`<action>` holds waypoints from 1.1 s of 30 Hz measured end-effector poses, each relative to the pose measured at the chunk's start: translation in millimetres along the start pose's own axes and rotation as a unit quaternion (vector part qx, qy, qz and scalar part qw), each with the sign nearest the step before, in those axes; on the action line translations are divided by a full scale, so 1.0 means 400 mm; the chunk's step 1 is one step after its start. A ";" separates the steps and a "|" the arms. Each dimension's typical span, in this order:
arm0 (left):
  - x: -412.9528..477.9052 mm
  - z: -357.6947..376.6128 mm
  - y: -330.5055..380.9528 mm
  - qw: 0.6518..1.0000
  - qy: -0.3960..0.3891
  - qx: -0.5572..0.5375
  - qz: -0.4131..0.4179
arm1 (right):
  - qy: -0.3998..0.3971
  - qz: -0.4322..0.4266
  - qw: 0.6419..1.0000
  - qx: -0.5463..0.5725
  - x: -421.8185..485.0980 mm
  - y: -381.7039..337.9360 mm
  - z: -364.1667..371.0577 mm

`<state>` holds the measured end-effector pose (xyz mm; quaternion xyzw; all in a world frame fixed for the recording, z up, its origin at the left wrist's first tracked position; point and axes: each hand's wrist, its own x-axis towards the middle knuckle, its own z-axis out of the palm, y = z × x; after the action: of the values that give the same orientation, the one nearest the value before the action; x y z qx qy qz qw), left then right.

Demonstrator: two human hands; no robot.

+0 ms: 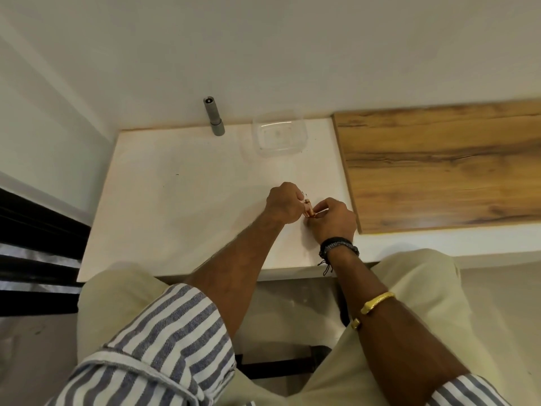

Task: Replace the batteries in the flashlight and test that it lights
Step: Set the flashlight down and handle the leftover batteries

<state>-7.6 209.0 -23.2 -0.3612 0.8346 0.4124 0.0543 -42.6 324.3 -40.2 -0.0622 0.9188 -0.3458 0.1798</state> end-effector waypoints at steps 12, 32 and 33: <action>0.009 -0.013 0.009 0.999 -0.039 0.037 0.005 | -0.005 -0.013 0.999 -0.037 0.001 -0.006 0.005; 0.016 0.013 0.010 0.994 0.083 -0.023 0.061 | 0.018 -0.007 1.000 -0.010 0.019 0.033 -0.029; 0.017 0.024 0.017 0.995 0.074 0.001 0.069 | 0.025 -0.003 1.000 -0.005 0.023 0.036 -0.033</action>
<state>-19.1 215.0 -27.6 -0.3321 0.8597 0.3865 -0.0355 -55.9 341.2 -43.0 -0.0574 0.9244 -0.3436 0.1554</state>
